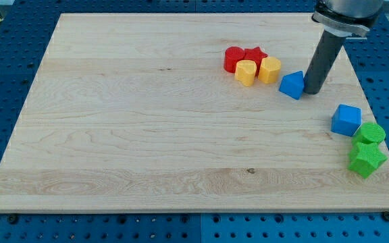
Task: Move the blue cube to the bottom of the yellow heart
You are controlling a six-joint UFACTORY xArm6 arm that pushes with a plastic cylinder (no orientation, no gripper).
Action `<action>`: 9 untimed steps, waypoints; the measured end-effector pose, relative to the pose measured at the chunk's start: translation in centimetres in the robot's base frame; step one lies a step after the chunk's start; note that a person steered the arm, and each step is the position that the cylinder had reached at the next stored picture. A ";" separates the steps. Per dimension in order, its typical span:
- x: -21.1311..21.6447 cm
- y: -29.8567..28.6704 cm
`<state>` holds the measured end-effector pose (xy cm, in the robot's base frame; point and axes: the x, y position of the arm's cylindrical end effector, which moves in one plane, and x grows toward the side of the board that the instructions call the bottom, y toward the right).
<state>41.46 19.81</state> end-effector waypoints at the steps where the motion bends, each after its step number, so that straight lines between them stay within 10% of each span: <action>1: 0.2 0.0; 9: 0.6 -3.7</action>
<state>42.09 16.15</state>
